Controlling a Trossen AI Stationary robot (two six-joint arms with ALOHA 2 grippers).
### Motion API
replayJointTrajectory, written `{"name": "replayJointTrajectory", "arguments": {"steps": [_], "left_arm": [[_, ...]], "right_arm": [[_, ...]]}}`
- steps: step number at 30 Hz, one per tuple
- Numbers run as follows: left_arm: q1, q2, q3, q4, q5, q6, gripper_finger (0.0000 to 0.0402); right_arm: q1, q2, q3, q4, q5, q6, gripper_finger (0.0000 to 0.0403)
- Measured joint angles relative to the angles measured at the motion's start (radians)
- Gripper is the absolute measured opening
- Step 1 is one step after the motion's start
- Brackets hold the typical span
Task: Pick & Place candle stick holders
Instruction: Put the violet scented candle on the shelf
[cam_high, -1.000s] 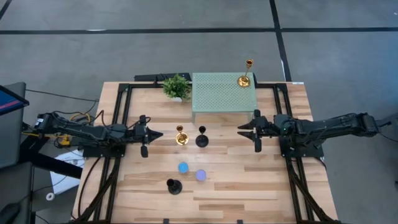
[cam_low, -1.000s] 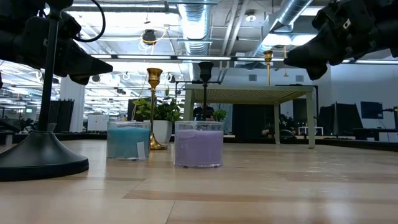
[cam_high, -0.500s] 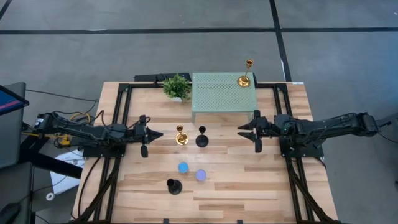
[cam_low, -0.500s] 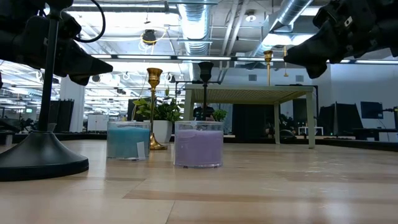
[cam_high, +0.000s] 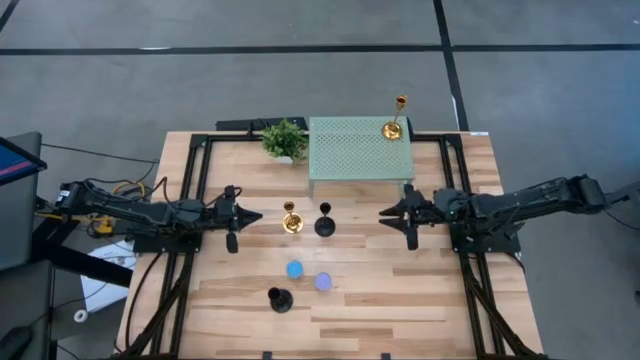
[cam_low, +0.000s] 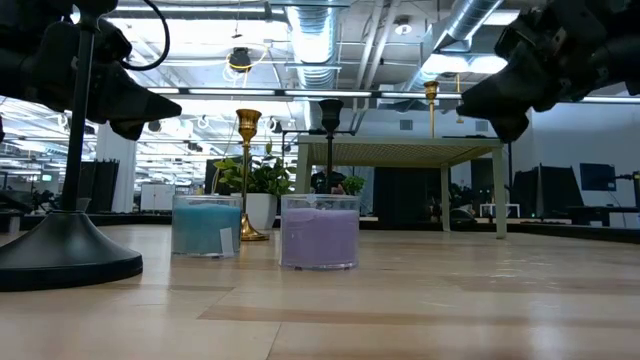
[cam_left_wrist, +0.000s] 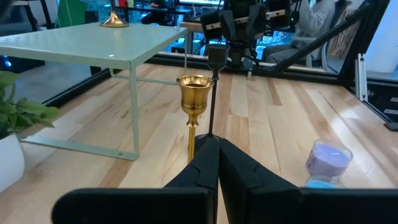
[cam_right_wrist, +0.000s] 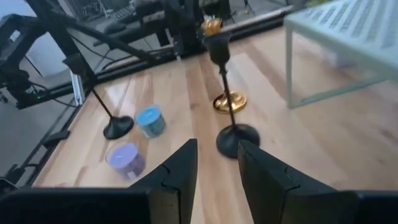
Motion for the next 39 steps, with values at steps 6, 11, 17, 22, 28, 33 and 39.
{"name": "replayJointTrajectory", "arguments": {"steps": [6,11,17,22,28,33,39], "left_arm": [[0.0,0.0,0.0,0.0,0.0,0.0,0.0008],[0.0,0.0,0.0,0.0,0.0,0.002,0.0008],[0.0,0.0,0.0,0.0,0.0,0.003,0.0008],[0.0,0.0,0.0,0.0,0.0,0.003,0.0008],[0.0,0.0,0.0,0.0,0.0,0.003,0.0008],[0.0,0.0,0.0,0.0,0.0,0.003,0.0008],[0.0,0.0,0.0,0.0,0.0,0.004,0.0008]], "right_arm": [[0.038,0.15,0.044,0.079,0.003,0.057,0.0108],[0.062,0.294,0.125,0.078,0.003,0.06,0.0108],[0.07,0.46,0.234,0.065,-0.001,0.059,0.0108],[0.07,0.577,0.306,0.054,-0.002,0.061,0.0108],[0.069,0.699,0.401,-0.038,-0.004,0.19,0.0108],[0.074,0.793,0.49,-0.115,-0.005,0.202,0.0108],[0.096,0.868,0.582,-0.141,-0.078,0.129,0.0108]]}}
